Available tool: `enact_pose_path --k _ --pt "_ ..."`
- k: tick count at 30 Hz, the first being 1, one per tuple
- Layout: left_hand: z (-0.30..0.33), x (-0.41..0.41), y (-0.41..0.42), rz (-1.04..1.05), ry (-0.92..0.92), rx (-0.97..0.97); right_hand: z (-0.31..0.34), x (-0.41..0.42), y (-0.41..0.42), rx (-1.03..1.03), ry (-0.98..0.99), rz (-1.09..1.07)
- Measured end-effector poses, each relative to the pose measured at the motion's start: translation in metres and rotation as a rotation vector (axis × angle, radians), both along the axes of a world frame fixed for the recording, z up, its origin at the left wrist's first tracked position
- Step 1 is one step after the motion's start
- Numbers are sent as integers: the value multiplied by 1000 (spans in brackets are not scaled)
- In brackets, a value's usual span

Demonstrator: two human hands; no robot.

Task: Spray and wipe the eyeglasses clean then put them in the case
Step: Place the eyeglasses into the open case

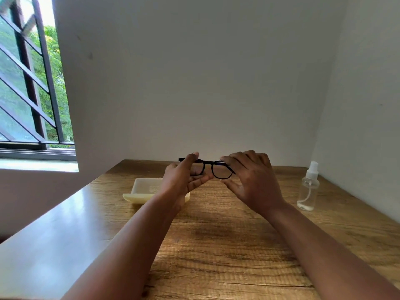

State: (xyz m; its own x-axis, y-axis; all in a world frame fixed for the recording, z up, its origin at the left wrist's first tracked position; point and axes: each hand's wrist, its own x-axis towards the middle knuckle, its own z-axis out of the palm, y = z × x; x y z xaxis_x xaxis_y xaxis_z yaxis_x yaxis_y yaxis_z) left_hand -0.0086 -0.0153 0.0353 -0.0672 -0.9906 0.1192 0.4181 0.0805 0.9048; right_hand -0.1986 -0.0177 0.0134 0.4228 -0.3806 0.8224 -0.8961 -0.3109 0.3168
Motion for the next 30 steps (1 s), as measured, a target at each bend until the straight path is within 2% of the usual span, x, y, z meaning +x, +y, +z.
enact_pose_path --k 3,5,9,11,13,15,18,20,25,30 --pt "0 2 -3 7 -46 13 1 -3 -1 69 -106 59" --pt "1 6 -9 116 -153 -27 2 -9 -1 127 -209 115" --pt "2 23 -17 714 -763 -359 7 -23 1 211 -398 222" --pt "-1 34 -21 894 -1035 -437 9 -30 2 245 -444 254" --pt "-5 44 -29 916 -1304 -319 9 -34 2 275 -446 260" --pt "-7 54 -33 802 -1478 -76 8 -35 2 295 -434 258" --pt "-11 66 -32 577 -1530 215 9 -34 2 303 -446 268" --pt "-15 69 -34 508 -1539 277 9 -34 4 307 -443 269" --pt "-14 67 -33 608 -1591 174 10 -34 6 317 -452 276" --pt "-16 63 -35 631 -1498 34 10 -33 6 328 -466 278"
